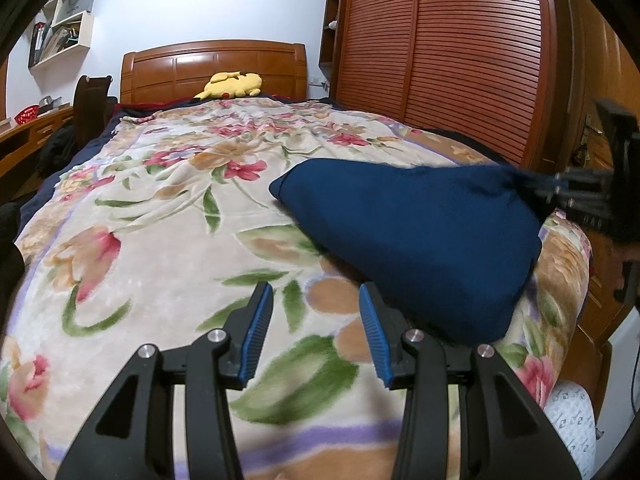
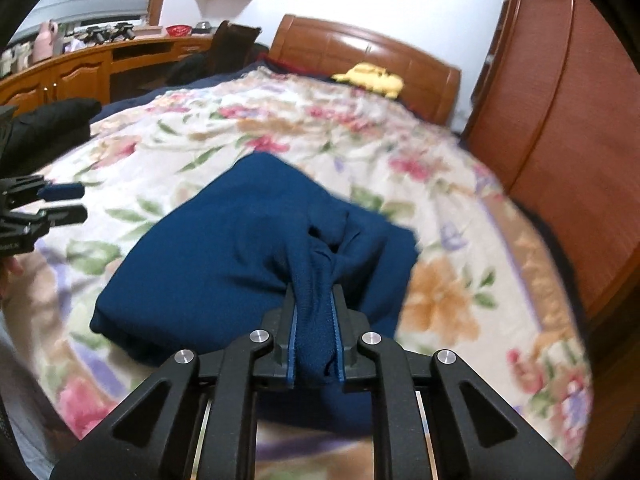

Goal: Fold large clothes
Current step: 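Pinch the jacket's loose end with the right tool and tuck it under, then open the right tool and withdraw it from the jacket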

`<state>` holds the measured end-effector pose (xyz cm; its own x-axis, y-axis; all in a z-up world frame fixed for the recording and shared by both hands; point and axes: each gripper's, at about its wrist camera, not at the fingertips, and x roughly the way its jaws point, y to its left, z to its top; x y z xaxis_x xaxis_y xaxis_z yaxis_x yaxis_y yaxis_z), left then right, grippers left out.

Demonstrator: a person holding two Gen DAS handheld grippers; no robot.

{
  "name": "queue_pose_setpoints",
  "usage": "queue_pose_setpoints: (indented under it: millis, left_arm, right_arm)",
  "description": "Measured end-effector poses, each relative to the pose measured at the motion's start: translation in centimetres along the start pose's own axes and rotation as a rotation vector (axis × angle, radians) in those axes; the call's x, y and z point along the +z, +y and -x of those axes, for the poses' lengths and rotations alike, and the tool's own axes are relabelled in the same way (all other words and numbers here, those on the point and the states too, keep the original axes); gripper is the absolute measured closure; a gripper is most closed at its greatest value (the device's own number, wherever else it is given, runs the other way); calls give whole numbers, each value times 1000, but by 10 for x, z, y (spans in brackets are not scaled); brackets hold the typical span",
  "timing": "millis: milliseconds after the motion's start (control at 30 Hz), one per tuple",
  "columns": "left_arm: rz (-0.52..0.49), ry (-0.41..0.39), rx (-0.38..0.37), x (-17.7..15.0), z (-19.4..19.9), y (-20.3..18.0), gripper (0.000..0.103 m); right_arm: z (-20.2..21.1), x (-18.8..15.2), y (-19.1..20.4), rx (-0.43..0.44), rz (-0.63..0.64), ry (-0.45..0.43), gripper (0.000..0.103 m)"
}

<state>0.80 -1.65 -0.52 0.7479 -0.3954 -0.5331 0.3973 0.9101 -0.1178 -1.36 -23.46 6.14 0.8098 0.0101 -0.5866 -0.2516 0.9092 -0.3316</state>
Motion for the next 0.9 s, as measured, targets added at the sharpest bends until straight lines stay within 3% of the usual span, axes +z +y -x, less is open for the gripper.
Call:
queue_pose_setpoints:
  millis: [167,267,333,433,600,800,900]
  left_arm:
    - [-9,2,-6,0,-1,-3,60]
    - [-13,1,-9,1,-2,-4,59]
    - [-16,-1,-11,1,-1,-5,59]
    - [-15,-1,-13,2,-1,-6,59]
    - [-25,-3,-18,2,-1,-11,59]
    - [-28,-2,-15,2,0,-12,59]
    - [-29,-2,-15,2,0,-12,59]
  right_arm:
    - [13,-3,-31,-75,-50,-22,93]
    - [-1,-24,-49,-111,-78,45,93]
    - [-24,-45,-52,-92,-84,133,93]
    - [-40,-63,-50,-80,-92,178,90]
    - [-22,-51,-62,-38,-218,116,70]
    - [19,-23,-52,-106,-212,-29,66]
    - [23,-14,-32,-30,-195,-44,66]
